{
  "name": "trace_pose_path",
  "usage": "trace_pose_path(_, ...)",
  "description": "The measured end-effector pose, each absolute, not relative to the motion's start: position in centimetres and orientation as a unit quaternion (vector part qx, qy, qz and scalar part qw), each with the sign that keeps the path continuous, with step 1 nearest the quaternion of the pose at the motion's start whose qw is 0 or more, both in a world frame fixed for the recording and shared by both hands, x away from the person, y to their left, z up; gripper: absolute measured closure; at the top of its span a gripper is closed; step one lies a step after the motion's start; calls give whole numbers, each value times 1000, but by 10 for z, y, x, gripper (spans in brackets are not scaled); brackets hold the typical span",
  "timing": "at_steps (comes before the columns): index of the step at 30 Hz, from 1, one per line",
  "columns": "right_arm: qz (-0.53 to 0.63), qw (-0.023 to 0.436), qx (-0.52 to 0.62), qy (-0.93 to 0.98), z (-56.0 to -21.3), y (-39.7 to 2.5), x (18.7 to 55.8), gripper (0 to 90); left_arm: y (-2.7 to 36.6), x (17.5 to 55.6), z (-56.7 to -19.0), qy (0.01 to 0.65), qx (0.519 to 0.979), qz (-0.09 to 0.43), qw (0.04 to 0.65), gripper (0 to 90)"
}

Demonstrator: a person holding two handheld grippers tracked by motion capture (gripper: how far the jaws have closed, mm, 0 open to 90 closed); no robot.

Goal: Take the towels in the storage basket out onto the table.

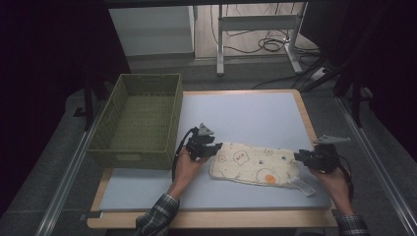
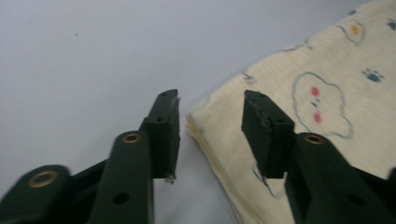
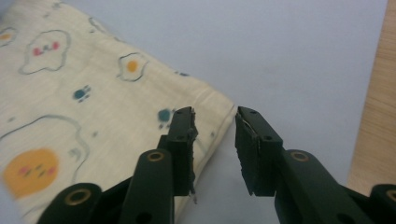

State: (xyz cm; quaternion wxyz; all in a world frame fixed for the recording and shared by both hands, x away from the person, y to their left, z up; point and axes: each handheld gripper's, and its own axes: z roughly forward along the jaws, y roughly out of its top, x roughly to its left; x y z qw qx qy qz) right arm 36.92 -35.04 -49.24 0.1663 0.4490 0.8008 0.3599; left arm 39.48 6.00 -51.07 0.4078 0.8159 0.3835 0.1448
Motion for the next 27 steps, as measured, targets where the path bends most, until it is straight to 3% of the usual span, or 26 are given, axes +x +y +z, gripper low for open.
trace_pose_path(6,339,166,459,804,-510,-347,390,600,52,418,-528,390,826,126,386,503)
trace_pose_path(7,337,165,458,806,-512,-347,391,605,52,420,-531,387,830,121,383,530)
trace_pose_path(9,346,158,451,808,-514,-348,391,711,51,421,-536,381,834,116,382,608)
trace_pose_path(10,346,158,451,808,-514,-348,391,711,51,421,-536,381,834,116,382,668)
trace_pose_path(11,348,151,446,811,-514,-347,390,799,53,422,-537,377,832,99,395,668)
trace_pose_path(12,338,156,432,821,-512,-343,390,871,53,423,-537,380,830,91,399,799)
trace_pose_path(14,329,159,430,826,-510,-341,394,876,55,421,-534,380,828,98,400,847)
trace_pose_path(27,329,170,437,820,-502,-321,451,875,68,380,-523,379,828,102,401,854)
